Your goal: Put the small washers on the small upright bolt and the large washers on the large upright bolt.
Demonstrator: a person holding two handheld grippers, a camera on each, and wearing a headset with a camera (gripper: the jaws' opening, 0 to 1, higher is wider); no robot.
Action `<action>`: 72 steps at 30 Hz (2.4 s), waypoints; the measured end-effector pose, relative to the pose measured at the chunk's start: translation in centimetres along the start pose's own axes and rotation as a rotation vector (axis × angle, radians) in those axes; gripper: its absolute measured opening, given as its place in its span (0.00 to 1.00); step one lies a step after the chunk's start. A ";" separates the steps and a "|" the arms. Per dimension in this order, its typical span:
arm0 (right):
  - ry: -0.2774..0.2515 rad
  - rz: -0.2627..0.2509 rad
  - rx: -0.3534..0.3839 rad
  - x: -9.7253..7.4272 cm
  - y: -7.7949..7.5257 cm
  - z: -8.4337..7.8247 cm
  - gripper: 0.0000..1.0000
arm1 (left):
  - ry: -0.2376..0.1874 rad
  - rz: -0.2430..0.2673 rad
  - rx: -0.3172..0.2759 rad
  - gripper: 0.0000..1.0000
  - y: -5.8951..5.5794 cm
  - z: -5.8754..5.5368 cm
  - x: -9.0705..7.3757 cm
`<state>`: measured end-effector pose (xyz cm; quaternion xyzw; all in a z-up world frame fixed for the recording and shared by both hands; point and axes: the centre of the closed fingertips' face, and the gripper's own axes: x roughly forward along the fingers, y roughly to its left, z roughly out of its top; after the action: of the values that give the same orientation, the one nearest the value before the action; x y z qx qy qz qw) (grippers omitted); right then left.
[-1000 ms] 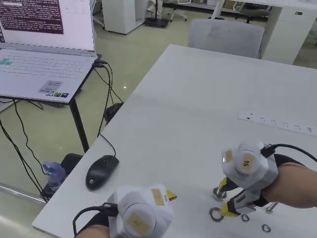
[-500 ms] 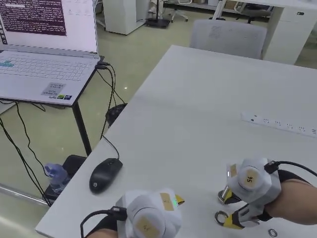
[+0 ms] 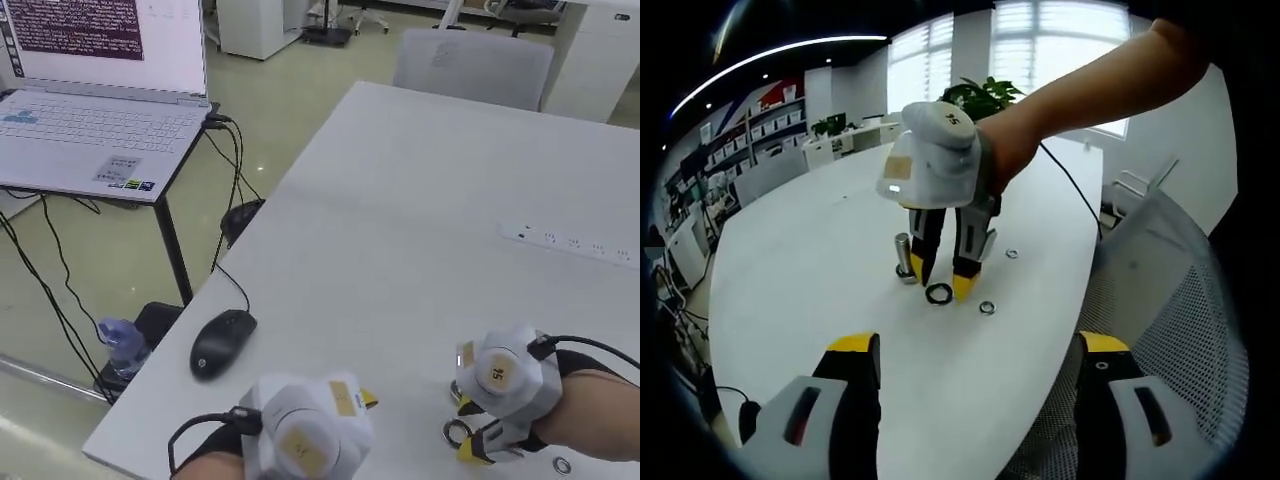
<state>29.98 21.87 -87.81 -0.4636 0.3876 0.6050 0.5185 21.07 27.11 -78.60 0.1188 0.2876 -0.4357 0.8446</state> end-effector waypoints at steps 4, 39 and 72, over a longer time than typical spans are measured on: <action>-0.008 0.000 0.020 0.0 -0.1 0.2 0.32 | -0.007 -0.003 -0.007 0.79 -0.1 0.0 -0.1; 0.022 -0.021 0.097 -0.8 0.0 -0.9 0.22 | 0.001 0.006 -0.011 0.77 -0.4 -0.3 -0.3; -0.032 -0.072 0.223 -8.5 -4.5 0.5 0.22 | 0.025 0.010 -0.011 0.81 0.2 -0.9 -0.5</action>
<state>34.65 20.82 -79.42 -0.4068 0.4271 0.5463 0.5947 20.63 27.97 -79.02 0.1209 0.3000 -0.4284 0.8437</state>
